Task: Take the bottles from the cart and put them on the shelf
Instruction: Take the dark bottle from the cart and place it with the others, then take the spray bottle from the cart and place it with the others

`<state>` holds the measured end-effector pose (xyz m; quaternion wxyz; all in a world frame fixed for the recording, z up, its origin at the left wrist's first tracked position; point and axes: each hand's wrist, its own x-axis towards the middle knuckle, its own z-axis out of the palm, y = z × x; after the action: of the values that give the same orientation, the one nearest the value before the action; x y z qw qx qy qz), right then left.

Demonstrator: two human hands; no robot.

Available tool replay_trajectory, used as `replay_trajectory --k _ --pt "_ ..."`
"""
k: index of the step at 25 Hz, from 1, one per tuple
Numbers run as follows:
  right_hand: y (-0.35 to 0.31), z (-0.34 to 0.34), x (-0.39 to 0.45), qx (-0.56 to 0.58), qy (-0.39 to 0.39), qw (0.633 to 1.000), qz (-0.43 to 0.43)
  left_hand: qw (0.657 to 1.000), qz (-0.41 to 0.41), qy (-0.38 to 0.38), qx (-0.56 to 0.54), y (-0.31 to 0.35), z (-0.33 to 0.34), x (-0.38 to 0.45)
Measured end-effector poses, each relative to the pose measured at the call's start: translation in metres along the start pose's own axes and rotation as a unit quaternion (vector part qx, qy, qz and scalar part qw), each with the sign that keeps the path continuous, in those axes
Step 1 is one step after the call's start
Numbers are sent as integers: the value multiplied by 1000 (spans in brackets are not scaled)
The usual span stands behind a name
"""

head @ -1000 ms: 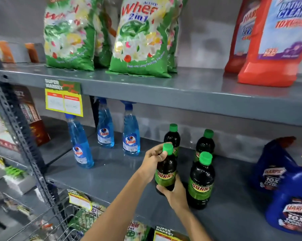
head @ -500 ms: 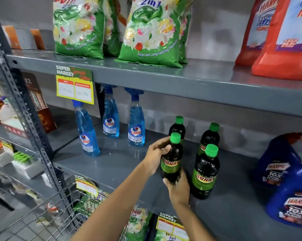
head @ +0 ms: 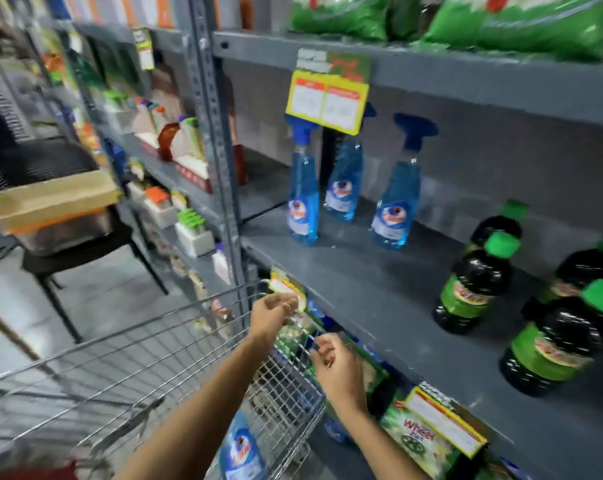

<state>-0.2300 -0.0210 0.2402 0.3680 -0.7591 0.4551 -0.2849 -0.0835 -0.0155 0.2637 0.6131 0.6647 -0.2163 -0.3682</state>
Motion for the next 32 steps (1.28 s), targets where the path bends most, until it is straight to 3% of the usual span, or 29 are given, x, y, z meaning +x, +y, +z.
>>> replay_trajectory --k 3,6,13,20,24,27,32 --pt "-2 50 7 -49 -143 988 20 996 -46 72 25 -37 -61 15" --pt "6 101 18 -118 -285 949 63 985 -96 123 75 -80 -111 28" --pt "44 216 34 -202 -484 840 139 947 -272 122 122 -206 -186 54" --pt "120 280 26 -293 -553 751 210 911 -387 106 92 -282 -180 60" --pt "183 295 -5 -240 -585 706 318 899 -421 98 65 -300 -164 61" --pt "233 310 -35 -201 -542 726 371 896 -427 86 83 -307 -154 61" --pt "173 290 -22 -210 -504 758 357 892 -425 110 109 -303 -146 59"
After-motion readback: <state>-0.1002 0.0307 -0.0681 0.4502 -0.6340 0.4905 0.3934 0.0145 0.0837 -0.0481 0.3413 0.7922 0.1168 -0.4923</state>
